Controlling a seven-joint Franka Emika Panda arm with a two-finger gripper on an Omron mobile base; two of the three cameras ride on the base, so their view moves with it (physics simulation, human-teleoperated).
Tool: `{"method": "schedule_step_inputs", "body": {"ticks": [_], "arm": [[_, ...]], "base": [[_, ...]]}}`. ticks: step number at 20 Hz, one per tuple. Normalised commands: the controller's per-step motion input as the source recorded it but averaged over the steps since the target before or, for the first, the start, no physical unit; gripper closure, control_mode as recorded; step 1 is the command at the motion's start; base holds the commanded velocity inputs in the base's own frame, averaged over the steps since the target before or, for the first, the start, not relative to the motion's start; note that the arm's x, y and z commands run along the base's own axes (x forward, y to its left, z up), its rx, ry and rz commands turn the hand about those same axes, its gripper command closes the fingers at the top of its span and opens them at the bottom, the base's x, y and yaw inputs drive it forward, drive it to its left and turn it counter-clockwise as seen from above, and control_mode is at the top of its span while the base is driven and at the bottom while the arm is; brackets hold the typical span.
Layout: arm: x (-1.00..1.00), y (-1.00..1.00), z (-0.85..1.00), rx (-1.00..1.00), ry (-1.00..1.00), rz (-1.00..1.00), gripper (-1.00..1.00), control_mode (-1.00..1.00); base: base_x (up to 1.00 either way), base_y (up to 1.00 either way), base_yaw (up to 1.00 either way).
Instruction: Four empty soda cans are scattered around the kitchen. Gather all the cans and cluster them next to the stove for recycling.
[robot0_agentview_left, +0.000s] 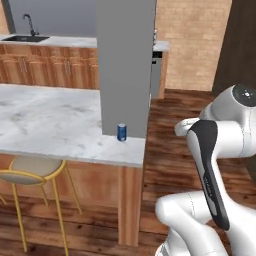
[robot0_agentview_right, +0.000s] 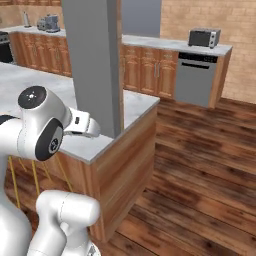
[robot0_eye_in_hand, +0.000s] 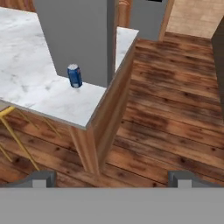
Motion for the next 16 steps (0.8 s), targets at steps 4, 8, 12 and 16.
{"method": "schedule_step_inputs", "body": {"ticks": [4, 8, 12, 16], "arm": [[0.00, 0.00, 0.00, 0.00, 0.00, 0.00, -1.00, 1.00], [0.00, 0.00, 0.00, 0.00, 0.00, 0.00, -1.00, 1.00], [0.00, 0.00, 0.00, 0.00, 0.00, 0.00, -1.00, 1.00], [0.00, 0.00, 0.00, 0.00, 0.00, 0.00, -1.00, 1.00]], "base": [[-0.05, 0.66, -0.22], [-0.06, 0.60, -0.24], [-0.09, 0.49, -0.30], [-0.17, 0.35, -0.36]]}}
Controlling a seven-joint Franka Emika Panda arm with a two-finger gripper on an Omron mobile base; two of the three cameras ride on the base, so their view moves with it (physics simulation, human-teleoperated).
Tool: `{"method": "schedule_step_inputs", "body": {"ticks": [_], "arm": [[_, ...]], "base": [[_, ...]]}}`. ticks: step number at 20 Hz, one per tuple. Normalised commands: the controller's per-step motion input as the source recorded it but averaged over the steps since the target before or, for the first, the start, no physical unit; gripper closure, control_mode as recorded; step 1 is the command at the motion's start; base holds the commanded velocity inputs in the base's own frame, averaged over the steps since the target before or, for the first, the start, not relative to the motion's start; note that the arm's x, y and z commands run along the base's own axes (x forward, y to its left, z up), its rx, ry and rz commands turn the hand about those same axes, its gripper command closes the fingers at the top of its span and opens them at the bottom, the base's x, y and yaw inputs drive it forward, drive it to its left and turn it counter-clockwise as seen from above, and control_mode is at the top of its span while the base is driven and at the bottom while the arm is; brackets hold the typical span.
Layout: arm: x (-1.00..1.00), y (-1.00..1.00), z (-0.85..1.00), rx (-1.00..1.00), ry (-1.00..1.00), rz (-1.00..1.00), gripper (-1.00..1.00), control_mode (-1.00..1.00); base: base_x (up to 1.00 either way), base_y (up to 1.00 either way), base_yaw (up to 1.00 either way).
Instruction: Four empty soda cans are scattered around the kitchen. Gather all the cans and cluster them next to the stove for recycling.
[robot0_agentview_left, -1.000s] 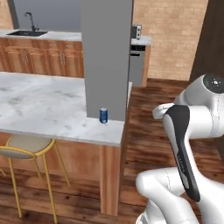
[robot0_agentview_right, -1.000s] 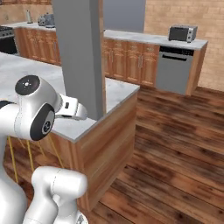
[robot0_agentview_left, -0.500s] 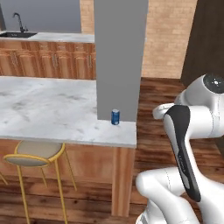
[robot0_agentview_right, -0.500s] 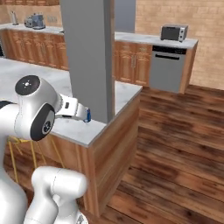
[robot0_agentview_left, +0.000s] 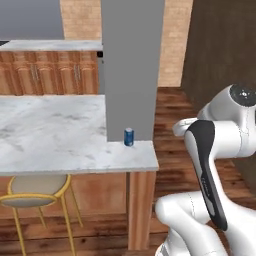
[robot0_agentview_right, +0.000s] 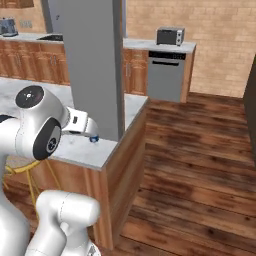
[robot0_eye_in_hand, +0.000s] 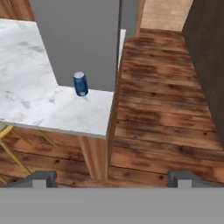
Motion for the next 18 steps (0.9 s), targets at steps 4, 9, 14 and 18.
{"method": "schedule_step_inputs", "body": {"ticks": [4, 9, 14, 18], "arm": [[0.00, 0.00, 0.00, 0.00, 0.00, 0.00, -1.00, 1.00], [0.00, 0.00, 0.00, 0.00, 0.00, 0.00, -1.00, 1.00], [0.00, 0.00, 0.00, 0.00, 0.00, 0.00, -1.00, 1.00], [0.00, 0.00, 0.00, 0.00, 0.00, 0.00, -1.00, 1.00]], "base": [[-0.39, 0.32, -0.34], [-0.75, 0.46, -0.21], [-0.76, 0.61, -0.14], [-0.12, 0.79, -0.14]]}}
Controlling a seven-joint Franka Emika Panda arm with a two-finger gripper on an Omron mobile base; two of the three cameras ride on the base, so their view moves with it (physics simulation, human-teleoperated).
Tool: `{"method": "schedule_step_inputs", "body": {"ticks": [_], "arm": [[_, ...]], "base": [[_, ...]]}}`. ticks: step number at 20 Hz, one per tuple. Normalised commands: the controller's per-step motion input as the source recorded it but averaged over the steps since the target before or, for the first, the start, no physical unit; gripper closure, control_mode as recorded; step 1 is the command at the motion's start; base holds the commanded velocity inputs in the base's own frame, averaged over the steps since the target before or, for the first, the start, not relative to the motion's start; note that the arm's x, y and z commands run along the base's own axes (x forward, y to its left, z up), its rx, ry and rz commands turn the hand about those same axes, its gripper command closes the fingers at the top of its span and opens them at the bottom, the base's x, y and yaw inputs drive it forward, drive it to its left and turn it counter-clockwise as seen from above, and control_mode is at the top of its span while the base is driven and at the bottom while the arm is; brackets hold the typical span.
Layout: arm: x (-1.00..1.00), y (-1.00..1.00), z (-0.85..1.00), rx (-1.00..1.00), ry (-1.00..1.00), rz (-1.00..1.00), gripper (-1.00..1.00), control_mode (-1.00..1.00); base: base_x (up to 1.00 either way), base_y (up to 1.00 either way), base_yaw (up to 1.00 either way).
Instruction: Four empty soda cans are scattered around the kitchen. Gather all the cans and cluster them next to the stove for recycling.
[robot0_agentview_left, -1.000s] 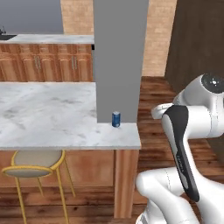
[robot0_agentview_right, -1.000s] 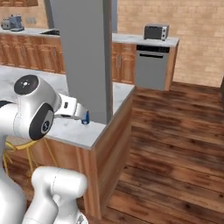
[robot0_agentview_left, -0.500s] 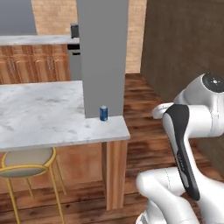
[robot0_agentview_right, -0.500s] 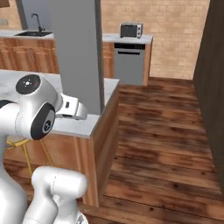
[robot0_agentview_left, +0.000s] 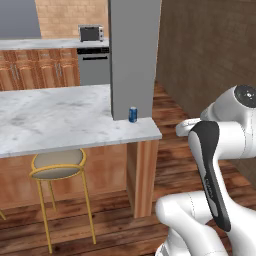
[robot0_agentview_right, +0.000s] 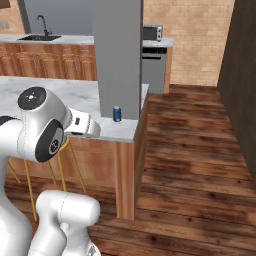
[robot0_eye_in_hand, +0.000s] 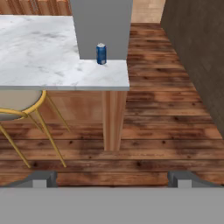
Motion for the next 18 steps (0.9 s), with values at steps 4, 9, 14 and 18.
{"method": "schedule_step_inputs", "body": {"ticks": [4, 9, 14, 18], "arm": [[0.00, 0.00, 0.00, 0.00, 0.00, 0.00, -1.00, 1.00], [0.00, 0.00, 0.00, 0.00, 0.00, 0.00, -1.00, 1.00], [0.00, 0.00, 0.00, 0.00, 0.00, 0.00, -1.00, 1.00], [0.00, 0.00, 0.00, 0.00, 0.00, 0.00, -1.00, 1.00]], "base": [[0.29, 0.82, -0.15], [0.76, 0.28, -0.15], [0.55, -0.18, -0.04], [0.09, -0.22, -0.03]]}}
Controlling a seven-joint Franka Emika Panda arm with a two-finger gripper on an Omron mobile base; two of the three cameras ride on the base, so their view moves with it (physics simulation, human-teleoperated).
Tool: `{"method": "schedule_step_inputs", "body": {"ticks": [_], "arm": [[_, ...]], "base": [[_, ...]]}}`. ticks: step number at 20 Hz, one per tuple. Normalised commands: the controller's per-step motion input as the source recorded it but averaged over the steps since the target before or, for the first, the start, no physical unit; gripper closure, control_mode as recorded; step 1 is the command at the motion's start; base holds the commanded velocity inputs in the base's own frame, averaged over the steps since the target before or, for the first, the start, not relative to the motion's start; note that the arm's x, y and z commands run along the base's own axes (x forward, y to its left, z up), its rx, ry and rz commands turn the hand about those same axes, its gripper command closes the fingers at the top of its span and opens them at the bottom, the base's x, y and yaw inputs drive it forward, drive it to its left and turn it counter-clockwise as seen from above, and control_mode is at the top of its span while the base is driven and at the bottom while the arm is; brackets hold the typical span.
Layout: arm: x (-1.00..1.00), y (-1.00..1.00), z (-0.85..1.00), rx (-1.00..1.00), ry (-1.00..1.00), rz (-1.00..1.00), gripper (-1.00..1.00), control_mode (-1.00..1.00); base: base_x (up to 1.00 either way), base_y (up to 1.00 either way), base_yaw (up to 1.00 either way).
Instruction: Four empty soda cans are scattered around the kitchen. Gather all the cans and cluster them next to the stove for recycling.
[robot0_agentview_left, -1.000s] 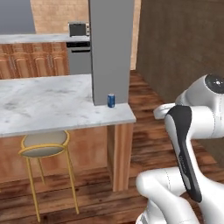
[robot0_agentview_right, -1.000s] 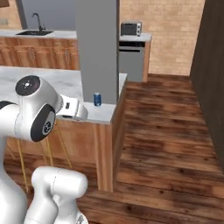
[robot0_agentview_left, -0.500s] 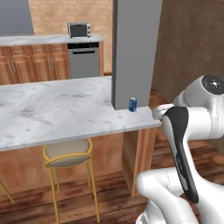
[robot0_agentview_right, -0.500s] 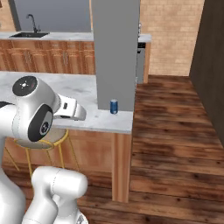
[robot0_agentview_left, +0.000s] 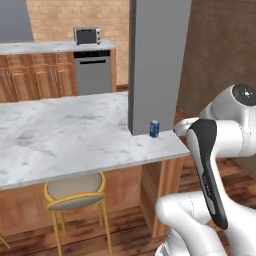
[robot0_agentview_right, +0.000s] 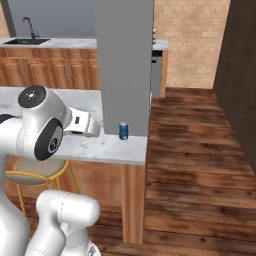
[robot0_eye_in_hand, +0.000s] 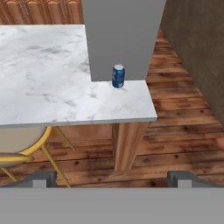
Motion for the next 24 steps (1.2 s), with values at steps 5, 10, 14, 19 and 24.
{"method": "schedule_step_inputs", "body": {"ticks": [5, 10, 14, 19, 24], "arm": [[0.00, 0.00, 0.00, 0.00, 0.00, 0.00, -1.00, 1.00], [0.00, 0.00, 0.00, 0.00, 0.00, 0.00, -1.00, 1.00], [0.00, 0.00, 0.00, 0.00, 0.00, 0.00, -1.00, 1.00], [0.12, 0.01, -0.15, 0.00, 0.01, 0.00, -1.00, -1.00], [0.36, 0.02, -0.20, -0.01, 0.03, 0.00, -1.00, -1.00]], "base": [[-0.02, -0.22, -0.05], [0.00, -0.06, -0.04], [0.00, -0.03, -0.03], [0.00, 0.00, -0.01], [0.00, 0.00, 0.00]]}}
